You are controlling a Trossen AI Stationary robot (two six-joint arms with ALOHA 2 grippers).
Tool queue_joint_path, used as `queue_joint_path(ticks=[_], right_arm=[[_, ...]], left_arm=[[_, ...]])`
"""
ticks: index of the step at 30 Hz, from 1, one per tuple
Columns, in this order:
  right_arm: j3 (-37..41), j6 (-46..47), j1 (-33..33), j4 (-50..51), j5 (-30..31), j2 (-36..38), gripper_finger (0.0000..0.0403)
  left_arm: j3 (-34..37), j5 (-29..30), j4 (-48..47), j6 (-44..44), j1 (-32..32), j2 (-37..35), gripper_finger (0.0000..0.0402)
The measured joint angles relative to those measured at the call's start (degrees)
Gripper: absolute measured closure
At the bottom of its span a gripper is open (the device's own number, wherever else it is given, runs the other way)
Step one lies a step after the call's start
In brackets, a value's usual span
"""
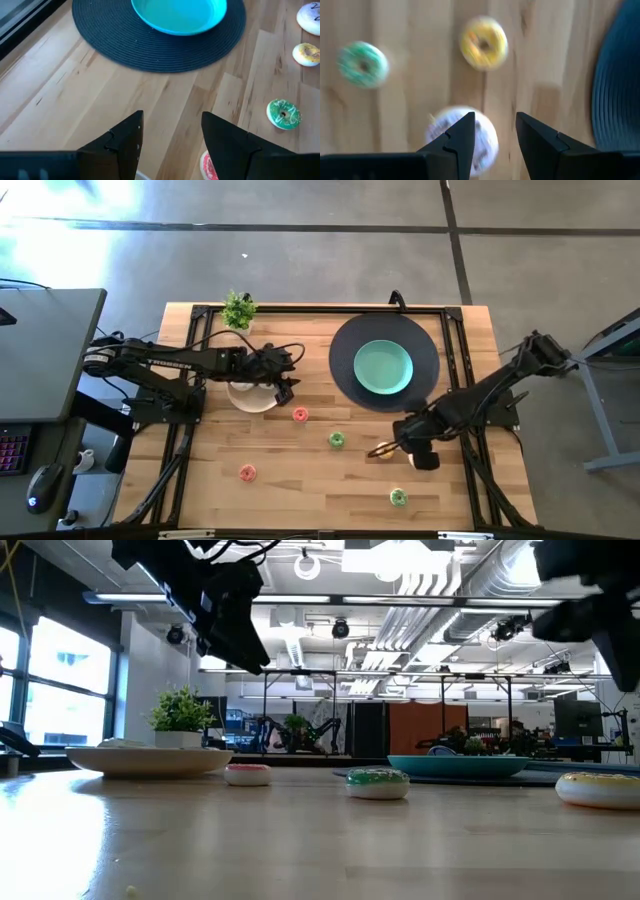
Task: Pick & Place donuts
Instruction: Put the large purple donut on the white plate
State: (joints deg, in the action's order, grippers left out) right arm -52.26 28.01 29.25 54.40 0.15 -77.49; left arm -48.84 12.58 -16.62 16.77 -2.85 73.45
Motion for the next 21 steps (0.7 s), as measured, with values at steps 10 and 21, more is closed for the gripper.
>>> queue_joint_path(ticks=[10, 21], right_arm=[[11.0, 5.7, 0.8, -5.9, -6.2, 0.0, 0.0213], [17.2, 5.6, 0.8, -14.8, -7.5, 0.0, 0.0212]], left_arm=[[0.0, -0.3, 0.1, 0.2, 0.0, 0.0, 0.0204], [0.0, -0.5, 0.1, 0.1, 0.0, 0.0, 0.0204]])
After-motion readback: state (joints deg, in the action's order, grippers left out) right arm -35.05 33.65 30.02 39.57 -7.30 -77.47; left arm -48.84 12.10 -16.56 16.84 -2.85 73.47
